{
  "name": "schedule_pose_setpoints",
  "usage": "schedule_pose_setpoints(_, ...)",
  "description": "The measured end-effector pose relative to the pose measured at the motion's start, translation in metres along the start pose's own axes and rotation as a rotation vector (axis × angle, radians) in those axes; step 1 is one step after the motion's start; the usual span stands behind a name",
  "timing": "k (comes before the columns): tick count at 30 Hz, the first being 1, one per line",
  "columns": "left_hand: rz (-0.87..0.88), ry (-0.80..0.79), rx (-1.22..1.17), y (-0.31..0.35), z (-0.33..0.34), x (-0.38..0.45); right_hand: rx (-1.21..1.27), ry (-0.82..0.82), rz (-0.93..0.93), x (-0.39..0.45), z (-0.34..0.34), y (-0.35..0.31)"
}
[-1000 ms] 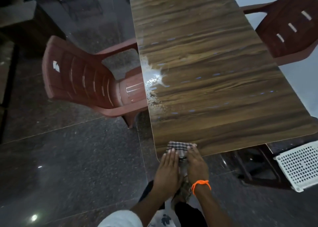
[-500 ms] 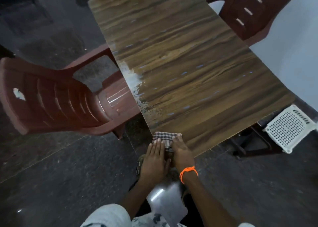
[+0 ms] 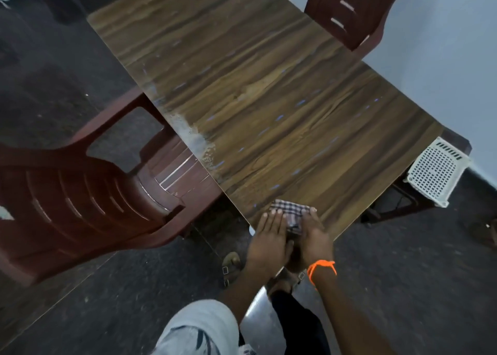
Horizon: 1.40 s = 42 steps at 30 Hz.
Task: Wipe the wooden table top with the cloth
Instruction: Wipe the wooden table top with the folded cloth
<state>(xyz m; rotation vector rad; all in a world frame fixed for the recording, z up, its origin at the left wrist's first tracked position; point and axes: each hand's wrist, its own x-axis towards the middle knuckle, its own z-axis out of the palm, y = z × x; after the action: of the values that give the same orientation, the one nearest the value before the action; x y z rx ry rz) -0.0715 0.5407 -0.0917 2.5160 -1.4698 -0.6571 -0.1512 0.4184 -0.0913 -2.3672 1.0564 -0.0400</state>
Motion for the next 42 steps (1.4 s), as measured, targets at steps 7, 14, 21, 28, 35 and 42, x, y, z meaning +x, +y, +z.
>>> schedule_pose_setpoints(7, -0.030, 0.024, 0.019, -0.067, -0.011, -0.018, -0.055, -0.066, -0.209, 0.008, 0.020, -0.060)
schedule_pose_setpoints(14, 0.081, 0.061, -0.014, -0.048, 0.017, -0.052, -0.030, -0.116, -0.248, -0.036, 0.014, -0.022)
schedule_pose_setpoints(21, 0.034, 0.069, -0.020, -0.001, -0.009, 0.037, 0.010, -0.045, -0.125, 0.037, -0.028, 0.009)
schedule_pose_setpoints(28, -0.160, 0.079, 0.042, -0.046, -0.039, 0.052, 0.027, -0.124, -0.393, 0.083, -0.017, -0.033)
schedule_pose_setpoints(35, -0.107, 0.015, 0.005, -0.032, -0.020, -0.018, 0.062, -0.221, -0.422, 0.020, -0.010, -0.014)
schedule_pose_setpoints(42, 0.076, 0.027, -0.027, -0.006, -0.025, 0.072, 0.046, -0.100, -0.117, 0.068, -0.036, 0.023)
